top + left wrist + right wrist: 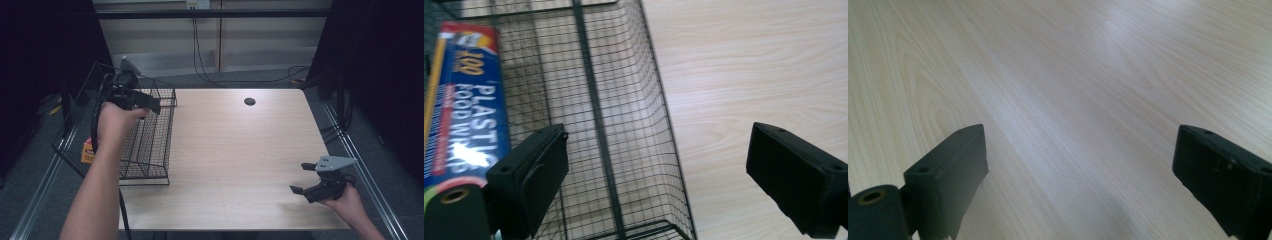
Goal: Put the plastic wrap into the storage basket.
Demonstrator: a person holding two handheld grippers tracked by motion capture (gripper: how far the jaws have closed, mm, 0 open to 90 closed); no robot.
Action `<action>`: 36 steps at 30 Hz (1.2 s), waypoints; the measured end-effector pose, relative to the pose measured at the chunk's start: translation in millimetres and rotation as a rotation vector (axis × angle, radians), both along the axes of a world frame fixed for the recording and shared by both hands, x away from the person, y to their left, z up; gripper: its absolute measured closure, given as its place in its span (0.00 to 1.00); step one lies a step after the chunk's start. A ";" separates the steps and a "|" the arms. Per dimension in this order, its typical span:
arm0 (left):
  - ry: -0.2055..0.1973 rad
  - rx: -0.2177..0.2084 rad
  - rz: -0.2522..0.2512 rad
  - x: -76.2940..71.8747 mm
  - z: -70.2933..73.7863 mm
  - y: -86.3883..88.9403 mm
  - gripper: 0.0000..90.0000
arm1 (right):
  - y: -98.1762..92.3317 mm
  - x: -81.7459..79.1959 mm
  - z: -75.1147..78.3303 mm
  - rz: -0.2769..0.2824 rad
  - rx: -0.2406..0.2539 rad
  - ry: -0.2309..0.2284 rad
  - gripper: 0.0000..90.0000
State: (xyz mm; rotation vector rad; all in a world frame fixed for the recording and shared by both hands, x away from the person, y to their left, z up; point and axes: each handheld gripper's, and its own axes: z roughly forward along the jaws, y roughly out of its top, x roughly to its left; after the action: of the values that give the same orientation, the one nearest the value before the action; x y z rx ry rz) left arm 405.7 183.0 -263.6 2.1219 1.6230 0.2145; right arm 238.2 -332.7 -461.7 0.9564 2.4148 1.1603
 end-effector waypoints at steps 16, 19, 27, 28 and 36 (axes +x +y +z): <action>-0.011 -0.045 -0.117 -5.1 -19.8 -24.8 0.10 | 0.7 -0.2 -0.2 0.006 0.002 0.003 0.08; -0.015 -0.046 -0.127 -7.1 -22.8 -28.7 0.11 | 0.8 -0.1 -0.2 0.005 0.001 0.001 0.08; -0.022 -0.066 -0.180 -10.7 -28.3 -38.2 0.11 | 1.1 -0.2 -0.3 0.006 -0.001 0.001 0.08; -0.025 -0.080 -0.178 -11.5 -30.0 -40.4 0.11 | 1.1 -0.1 -0.3 0.007 -0.001 0.003 0.08; -0.019 -0.080 -0.227 -17.0 -40.4 -52.2 0.11 | 1.8 -0.4 -0.8 0.011 -0.001 0.009 0.08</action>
State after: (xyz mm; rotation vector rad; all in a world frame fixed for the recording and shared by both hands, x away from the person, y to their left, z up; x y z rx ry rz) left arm 388.7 130.7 -304.0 2.2124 1.3434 0.0949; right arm 237.7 -330.9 -462.5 0.9509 2.4303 1.1610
